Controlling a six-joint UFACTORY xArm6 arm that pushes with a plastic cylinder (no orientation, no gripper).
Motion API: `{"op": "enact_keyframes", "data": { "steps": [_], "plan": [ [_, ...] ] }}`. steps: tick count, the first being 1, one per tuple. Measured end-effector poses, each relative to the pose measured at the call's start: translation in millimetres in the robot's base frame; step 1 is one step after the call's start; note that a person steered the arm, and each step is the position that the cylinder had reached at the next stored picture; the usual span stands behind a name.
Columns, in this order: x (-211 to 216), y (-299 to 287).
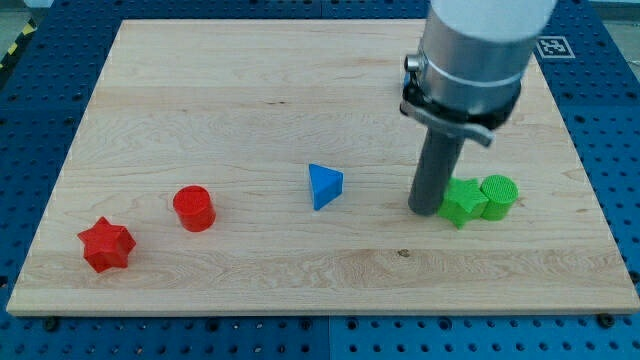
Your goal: Place the green star diagonal top right to the triangle
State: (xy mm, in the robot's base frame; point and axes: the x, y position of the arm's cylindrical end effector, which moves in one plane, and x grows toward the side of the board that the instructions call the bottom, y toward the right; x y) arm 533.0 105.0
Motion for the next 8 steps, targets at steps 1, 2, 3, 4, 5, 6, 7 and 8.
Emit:
{"op": "enact_keyframes", "data": {
  "steps": [1, 2, 3, 4, 5, 6, 7, 8],
  "plan": [
    [28, 11],
    [28, 57],
    [26, 88],
    [27, 88],
    [17, 86],
    [6, 67],
    [6, 34],
    [-1, 12]
  ]
}}
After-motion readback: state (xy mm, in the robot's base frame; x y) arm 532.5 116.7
